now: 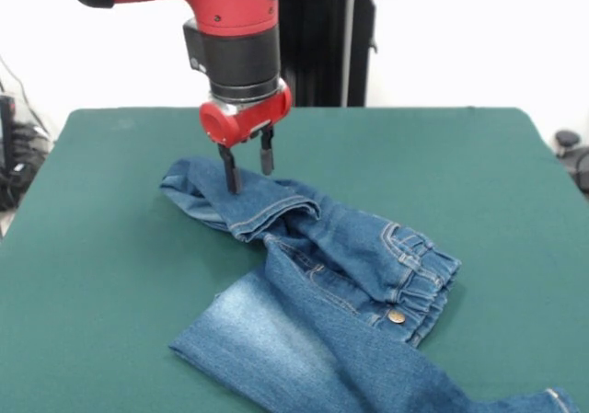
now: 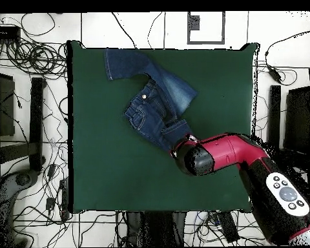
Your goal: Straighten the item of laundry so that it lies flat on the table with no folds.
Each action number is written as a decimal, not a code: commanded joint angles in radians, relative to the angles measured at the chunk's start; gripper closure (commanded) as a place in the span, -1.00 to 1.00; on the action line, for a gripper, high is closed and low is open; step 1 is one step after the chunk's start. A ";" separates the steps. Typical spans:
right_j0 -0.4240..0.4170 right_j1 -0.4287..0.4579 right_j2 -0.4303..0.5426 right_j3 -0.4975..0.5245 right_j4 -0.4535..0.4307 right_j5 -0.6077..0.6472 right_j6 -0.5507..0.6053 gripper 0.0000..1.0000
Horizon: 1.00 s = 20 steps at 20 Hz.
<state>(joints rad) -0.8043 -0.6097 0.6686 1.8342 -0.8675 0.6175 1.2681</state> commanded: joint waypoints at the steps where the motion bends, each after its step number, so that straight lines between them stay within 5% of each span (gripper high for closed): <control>1: 0.083 0.096 -0.033 -0.063 -0.032 -0.078 0.080 -1.00; 20: 0.104 0.129 -0.067 -0.089 -0.046 -0.135 0.047 -1.00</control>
<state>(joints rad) -0.7569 -0.5291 0.6295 1.7958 -0.8706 0.5284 1.2681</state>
